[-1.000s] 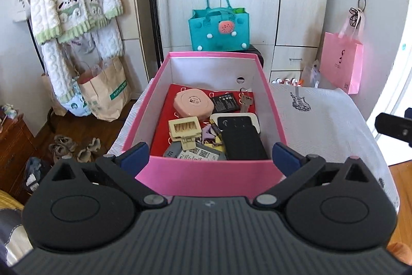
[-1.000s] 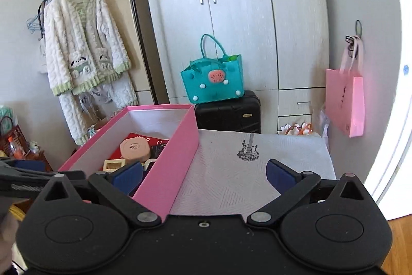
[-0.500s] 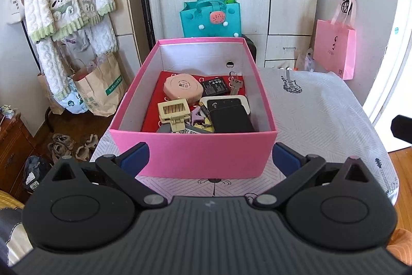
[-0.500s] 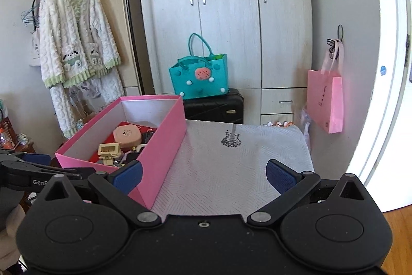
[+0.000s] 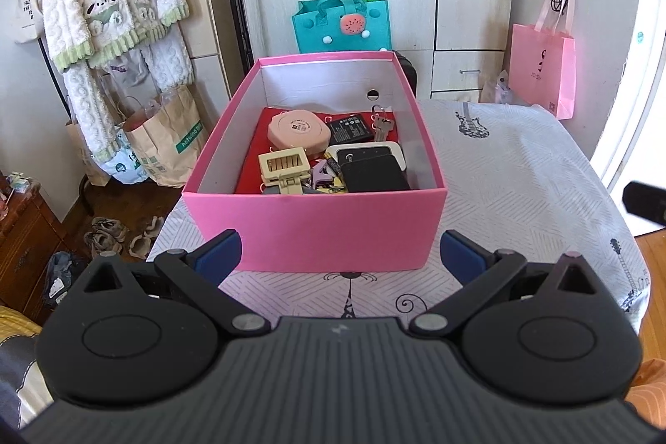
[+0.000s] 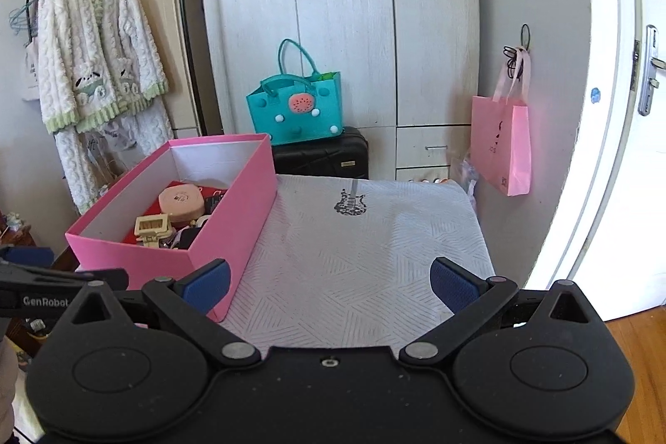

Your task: Organize rigid objects

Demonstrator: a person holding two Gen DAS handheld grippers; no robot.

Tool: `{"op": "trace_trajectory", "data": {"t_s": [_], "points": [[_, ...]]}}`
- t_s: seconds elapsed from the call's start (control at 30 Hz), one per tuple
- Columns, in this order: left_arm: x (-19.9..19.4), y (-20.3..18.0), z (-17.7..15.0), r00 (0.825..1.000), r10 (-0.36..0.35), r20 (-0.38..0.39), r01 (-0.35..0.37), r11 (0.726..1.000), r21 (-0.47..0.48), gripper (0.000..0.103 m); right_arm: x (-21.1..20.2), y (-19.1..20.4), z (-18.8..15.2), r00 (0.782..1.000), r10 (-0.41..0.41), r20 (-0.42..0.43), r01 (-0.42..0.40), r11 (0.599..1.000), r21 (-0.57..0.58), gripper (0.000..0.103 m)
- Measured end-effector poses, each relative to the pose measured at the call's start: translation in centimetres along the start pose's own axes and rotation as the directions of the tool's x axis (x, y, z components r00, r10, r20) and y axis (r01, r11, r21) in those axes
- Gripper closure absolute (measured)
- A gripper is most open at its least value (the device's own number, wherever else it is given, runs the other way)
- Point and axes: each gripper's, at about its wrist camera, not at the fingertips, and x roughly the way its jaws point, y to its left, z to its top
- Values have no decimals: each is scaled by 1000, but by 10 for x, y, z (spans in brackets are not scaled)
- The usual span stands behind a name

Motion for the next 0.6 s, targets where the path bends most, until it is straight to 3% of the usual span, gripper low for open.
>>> {"op": "trace_trajectory", "data": {"t_s": [0.1,0.6], "points": [[-1,0,1,1000,-4,1,4,1000,6,0,-1,-6,2,1000,-6,1,6,999,34,0],[-10,-5,-3,999,-37,25,37,999,0,0,-8,1,-5,999,-38,-1,38,999,-16,0]]}}
